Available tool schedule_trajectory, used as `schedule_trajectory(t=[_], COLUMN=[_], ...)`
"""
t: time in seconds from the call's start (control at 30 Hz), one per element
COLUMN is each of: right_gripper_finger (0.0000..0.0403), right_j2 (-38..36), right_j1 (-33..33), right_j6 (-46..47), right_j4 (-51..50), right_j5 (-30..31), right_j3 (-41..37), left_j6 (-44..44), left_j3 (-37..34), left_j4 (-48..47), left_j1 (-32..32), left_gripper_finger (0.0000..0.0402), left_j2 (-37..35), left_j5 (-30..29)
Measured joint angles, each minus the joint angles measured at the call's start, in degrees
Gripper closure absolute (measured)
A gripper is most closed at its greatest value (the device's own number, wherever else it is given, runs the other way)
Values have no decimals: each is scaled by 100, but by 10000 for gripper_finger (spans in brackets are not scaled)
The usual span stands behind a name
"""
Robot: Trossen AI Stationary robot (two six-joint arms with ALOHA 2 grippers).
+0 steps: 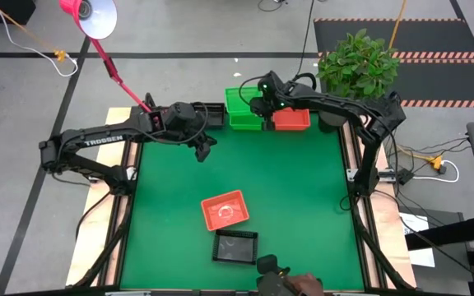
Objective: Stack baskets by color
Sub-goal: Stack the bottom green bin on top of the top green bins
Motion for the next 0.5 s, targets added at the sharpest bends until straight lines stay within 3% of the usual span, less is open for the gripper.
schedule_trajectory(t=[0.33,0.5], right_gripper_finger=[401,401], right_j2=[34,32], right_j1=[7,72], right_j6=[487,544], right_j4=[-80,-131], right_j5=[34,44], right_j3=[-2,-63], left_j6=[107,204], left_j3=[0,0], left_j4=[-67,-75], left_j1=[-2,-2], left_gripper_finger=[399,383], left_j2=[0,0], left_j5=[0,2])
